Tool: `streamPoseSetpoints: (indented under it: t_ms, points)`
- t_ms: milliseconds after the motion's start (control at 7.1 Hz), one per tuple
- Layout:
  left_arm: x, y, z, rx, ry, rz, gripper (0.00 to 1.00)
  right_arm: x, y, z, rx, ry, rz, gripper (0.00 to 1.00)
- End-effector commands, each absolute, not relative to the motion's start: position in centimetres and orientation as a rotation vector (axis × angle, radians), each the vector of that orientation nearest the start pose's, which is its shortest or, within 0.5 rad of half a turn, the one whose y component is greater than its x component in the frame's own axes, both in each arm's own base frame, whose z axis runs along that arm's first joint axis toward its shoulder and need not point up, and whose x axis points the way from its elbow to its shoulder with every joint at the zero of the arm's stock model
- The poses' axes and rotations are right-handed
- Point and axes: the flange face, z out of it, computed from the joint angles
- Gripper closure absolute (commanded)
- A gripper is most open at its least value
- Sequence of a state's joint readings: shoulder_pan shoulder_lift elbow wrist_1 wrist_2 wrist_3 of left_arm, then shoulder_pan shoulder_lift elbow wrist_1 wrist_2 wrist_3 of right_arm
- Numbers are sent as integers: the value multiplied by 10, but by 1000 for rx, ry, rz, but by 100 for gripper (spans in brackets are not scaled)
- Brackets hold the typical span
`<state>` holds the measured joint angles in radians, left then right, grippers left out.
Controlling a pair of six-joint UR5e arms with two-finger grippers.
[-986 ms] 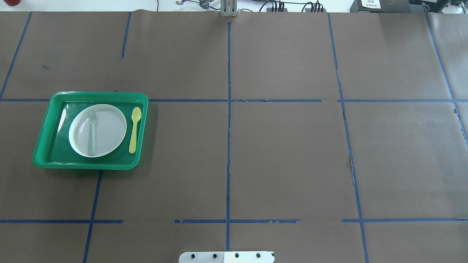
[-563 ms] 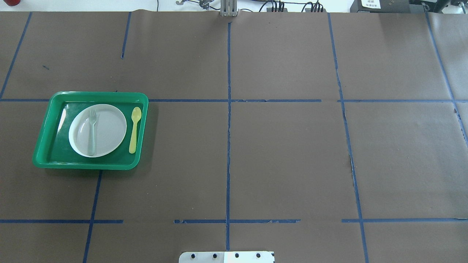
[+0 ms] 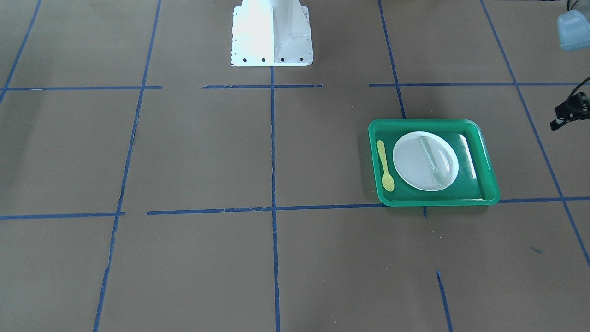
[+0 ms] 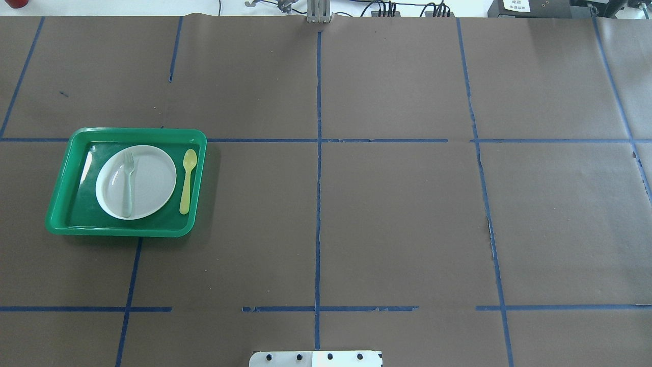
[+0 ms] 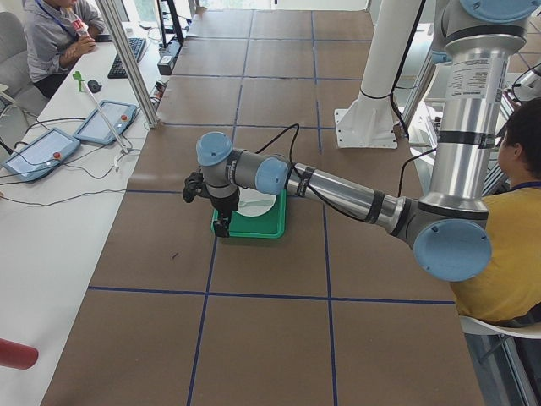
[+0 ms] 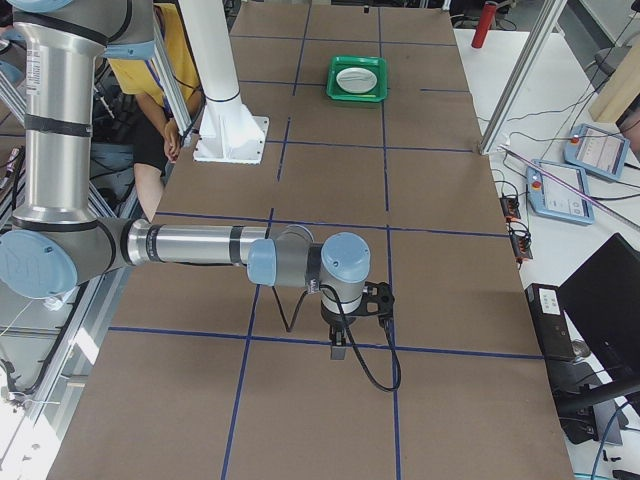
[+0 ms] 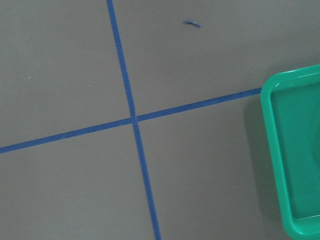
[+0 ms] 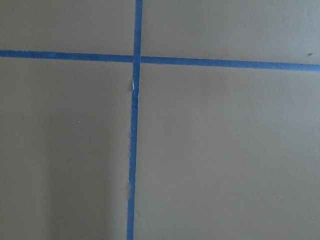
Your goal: Place fork
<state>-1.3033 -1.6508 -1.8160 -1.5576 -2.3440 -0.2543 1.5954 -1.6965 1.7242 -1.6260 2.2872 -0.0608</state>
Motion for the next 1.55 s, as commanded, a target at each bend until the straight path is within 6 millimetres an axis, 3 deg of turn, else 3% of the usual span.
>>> streamPoseSetpoints:
  t_ms: [0, 282, 563, 704, 986, 1408]
  points:
    - [190, -501, 470, 26, 908, 19, 0, 79, -435, 651, 4, -717, -25, 0]
    - [267, -495, 467, -47, 884, -68, 0, 79, -435, 651, 4, -717, -24, 0]
    - [323, -500, 483, -92, 822, -83, 1, 79, -435, 651, 4, -717, -24, 0]
    - [337, -502, 487, -99, 806, -81, 2, 79, -435, 651, 4, -717, -25, 0]
    - [347, -497, 493, -99, 788, -66, 14, 79, -435, 651, 4, -717, -25, 0]
    - [347, -497, 492, -96, 791, -59, 54, 79, -435, 651, 4, -717, -24, 0]
